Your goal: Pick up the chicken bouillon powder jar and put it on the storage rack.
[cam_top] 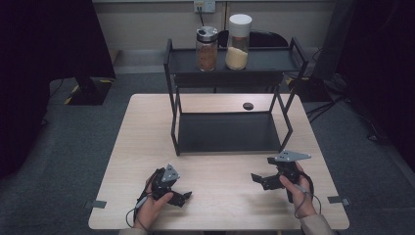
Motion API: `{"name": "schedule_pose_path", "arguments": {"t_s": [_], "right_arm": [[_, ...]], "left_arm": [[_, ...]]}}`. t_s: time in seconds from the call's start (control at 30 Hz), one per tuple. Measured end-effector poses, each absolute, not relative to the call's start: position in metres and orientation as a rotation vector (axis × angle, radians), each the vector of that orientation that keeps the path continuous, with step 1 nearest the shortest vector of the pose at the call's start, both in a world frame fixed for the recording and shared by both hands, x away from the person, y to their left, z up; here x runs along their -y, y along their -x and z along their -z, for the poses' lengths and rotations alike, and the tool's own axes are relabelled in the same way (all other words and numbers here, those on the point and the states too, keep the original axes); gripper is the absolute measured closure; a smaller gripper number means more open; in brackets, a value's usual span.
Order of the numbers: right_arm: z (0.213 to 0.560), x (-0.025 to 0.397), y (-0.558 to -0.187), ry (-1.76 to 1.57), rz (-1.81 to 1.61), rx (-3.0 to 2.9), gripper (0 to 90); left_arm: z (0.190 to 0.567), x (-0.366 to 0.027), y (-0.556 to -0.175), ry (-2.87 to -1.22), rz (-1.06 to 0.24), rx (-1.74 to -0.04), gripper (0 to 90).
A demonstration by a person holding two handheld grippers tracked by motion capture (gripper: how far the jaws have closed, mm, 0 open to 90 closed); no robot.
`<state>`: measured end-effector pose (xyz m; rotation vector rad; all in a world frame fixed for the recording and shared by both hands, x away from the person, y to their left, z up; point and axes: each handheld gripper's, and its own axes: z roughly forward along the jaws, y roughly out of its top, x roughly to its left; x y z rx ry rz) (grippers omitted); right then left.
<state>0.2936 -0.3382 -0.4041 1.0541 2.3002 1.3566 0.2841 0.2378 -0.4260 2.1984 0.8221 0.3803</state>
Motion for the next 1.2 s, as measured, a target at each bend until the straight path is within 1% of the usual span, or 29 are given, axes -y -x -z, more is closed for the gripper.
{"name": "schedule_pose_path", "arguments": {"t_s": [0.67,1.2], "right_arm": [[0.417,0.362,-0.281,-1.096,-1.263,-2.308,0.3],[0.419,0.380,-0.275,-1.082,-1.157,-2.346,0.6]], "left_arm": [[0.426,-0.238,-0.284,-2.199,-0.380,-0.822,0.0],[0.426,-0.238,-0.284,-2.198,-0.380,-0.822,0.0]]}}
